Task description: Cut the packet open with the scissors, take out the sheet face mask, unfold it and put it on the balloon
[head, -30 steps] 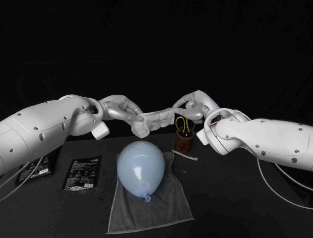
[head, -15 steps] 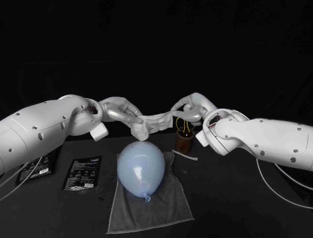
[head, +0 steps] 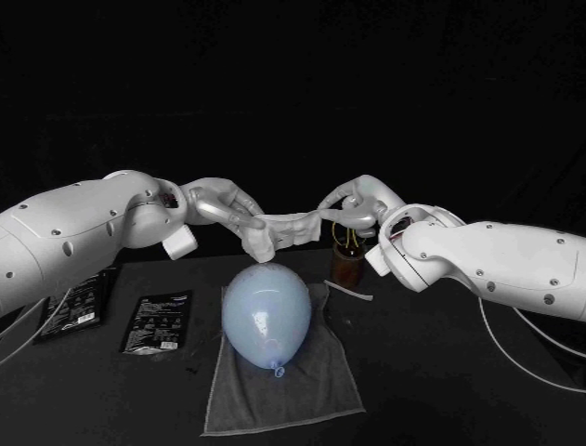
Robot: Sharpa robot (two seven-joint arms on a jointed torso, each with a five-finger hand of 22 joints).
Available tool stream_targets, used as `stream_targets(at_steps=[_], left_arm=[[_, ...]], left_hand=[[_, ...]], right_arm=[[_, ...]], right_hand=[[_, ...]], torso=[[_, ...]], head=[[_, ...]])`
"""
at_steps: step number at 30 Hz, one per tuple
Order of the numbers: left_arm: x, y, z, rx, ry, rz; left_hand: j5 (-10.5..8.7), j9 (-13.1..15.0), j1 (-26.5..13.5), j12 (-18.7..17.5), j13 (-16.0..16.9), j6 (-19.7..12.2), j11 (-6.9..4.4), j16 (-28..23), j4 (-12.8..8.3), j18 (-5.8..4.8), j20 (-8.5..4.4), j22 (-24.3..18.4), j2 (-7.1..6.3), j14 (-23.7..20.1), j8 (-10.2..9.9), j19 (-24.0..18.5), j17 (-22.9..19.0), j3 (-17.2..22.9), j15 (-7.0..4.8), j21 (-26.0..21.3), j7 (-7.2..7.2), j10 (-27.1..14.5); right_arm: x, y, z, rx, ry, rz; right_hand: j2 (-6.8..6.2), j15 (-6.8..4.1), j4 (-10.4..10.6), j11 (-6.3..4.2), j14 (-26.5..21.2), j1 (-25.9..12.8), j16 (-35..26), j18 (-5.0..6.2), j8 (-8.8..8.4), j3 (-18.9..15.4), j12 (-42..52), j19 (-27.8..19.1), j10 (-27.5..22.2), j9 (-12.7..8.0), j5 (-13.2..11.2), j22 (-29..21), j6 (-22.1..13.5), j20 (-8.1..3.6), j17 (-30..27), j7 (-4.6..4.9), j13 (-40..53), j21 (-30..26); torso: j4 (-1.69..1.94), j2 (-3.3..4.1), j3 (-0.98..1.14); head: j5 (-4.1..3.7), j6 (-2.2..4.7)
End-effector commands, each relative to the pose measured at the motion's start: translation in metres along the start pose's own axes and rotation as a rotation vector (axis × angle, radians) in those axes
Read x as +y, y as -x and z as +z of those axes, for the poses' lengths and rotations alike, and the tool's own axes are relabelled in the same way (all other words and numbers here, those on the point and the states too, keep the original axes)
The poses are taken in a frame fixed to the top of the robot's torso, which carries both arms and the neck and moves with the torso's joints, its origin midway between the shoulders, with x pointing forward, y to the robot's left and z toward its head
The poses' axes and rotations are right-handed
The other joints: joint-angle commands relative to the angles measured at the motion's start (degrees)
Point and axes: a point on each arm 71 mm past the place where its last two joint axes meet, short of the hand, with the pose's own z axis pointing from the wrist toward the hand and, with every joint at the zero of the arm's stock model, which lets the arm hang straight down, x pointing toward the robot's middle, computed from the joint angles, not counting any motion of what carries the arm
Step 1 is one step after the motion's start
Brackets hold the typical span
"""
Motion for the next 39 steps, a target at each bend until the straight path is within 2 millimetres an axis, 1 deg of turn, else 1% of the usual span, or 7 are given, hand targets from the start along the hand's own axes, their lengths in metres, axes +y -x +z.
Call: stream_targets(at_steps=[1,9,19,26,31,35,39], left_arm=[[-0.001,-0.003,-0.001,0.049,0.013,-0.010],[0.002,0.001,-0.004,0.044,0.026,-0.012],[0.003,0.002,-0.005,0.048,0.026,-0.030],[0.003,0.002,-0.005,0.053,0.021,-0.047],[0.002,0.001,-0.005,0.056,0.015,-0.057],[0.001,0.001,-0.004,0.062,0.004,-0.069],[0.000,-0.001,-0.004,0.072,-0.006,-0.073]], left_hand=[[0.24,1.9,-0.7,0.0,0.0,0.2,0.04,0.4,0.4,0.69,-0.08,0.0,-0.04,0.1,-0.1,-0.4,0.1,0.0,0.25,0.2,-0.10,0.1],[0.24,2.1,-2.1,0.0,0.0,0.0,-0.03,0.5,1.8,0.91,0.23,-0.1,0.15,0.0,-0.1,-0.5,0.4,-0.2,0.18,0.1,-0.33,0.1],[0.19,2.2,-7.3,0.1,0.1,0.1,-0.10,1.1,8.8,1.17,0.63,-0.9,-0.52,-0.2,-0.7,-0.3,1.3,-2.5,-0.04,-0.6,-0.60,0.2],[0.24,2.1,-7.6,0.2,0.2,0.3,-0.17,1.2,10.3,1.19,0.64,-1.1,-0.84,-0.4,-1.0,-0.1,1.6,-3.3,-0.10,-0.9,-0.68,0.2],[0.25,2.1,-7.0,0.2,0.2,0.4,-0.29,1.3,10.3,1.19,0.64,-1.2,-0.44,-0.4,-1.0,0.0,1.7,-3.1,-0.16,-1.0,-0.85,0.3],[0.27,2.4,-2.8,0.2,0.2,0.6,-0.63,1.6,7.6,1.22,0.56,-1.4,-0.38,-0.4,-0.9,0.3,2.0,-1.9,-0.40,-1.1,-1.27,0.4],[0.24,3.0,0.6,0.2,0.3,1.1,-0.68,1.9,3.7,1.26,0.41,-1.5,-3.18,0.0,-0.2,0.7,2.4,-2.3,-0.40,-1.0,-1.07,0.3]], right_arm=[[0.001,0.003,0.000,-0.016,0.004,0.030],[0.008,0.010,0.002,-0.027,0.013,0.063],[0.020,0.013,0.003,-0.006,0.024,0.088],[0.024,0.014,0.005,0.004,0.023,0.093],[0.025,0.012,0.006,0.016,0.026,0.090],[0.027,0.010,0.008,0.034,0.039,0.084],[0.029,0.004,0.011,0.069,0.066,0.060]], right_hand=[[0.39,-0.36,0.0,-0.37,6.1,-0.3,0.2,0.09,0.34,0.4,0.2,0.0,3.2,0.1,0.3,7.2,0.4,-0.43,15.1,-0.13,11.4,-0.2],[0.41,-0.37,0.0,-0.37,6.1,-0.3,0.2,0.11,0.37,0.5,0.1,-0.1,3.2,0.1,0.3,7.1,0.3,-0.44,15.1,-0.13,11.3,-0.3],[0.41,-0.37,0.0,-0.37,6.1,-0.3,0.2,0.11,0.38,0.5,0.1,-0.1,3.2,0.1,0.3,7.1,0.3,-0.44,15.1,-0.13,11.3,-0.3],[0.42,-0.37,0.0,-0.37,6.1,-0.3,0.2,0.13,0.41,0.6,0.1,-0.1,3.2,0.1,0.3,7.1,0.3,-0.45,15.1,-0.12,11.3,-0.4],[0.46,-0.36,-0.1,-0.35,6.1,-0.3,0.2,0.19,0.45,0.7,-0.5,-0.2,2.8,0.2,0.3,7.0,0.1,-0.46,15.1,-0.08,10.8,-0.7],[-0.07,-0.02,-0.6,0.18,6.1,-0.6,0.2,0.40,-0.05,1.0,-3.2,-0.8,0.8,0.0,0.3,6.5,-2.1,-0.33,15.1,0.64,8.4,-2.0],[-1.82,1.11,-0.9,1.47,6.0,-1.9,0.0,1.01,-1.59,-0.3,-8.7,-2.5,-3.7,-0.7,0.3,5.1,-5.0,0.43,14.6,2.07,3.9,-5.9]], torso=[[-0.07,-0.05,0.00],[-0.04,0.05,0.02],[-0.04,0.01,0.01],[-0.06,0.05,0.02],[-0.06,0.08,0.02],[-0.15,0.04,-0.03],[-0.13,0.06,-0.02]], head=[[0.08,0.07],[0.01,0.31],[-0.04,0.50],[0.11,0.54],[0.19,0.59],[0.15,0.54],[0.03,0.56]])
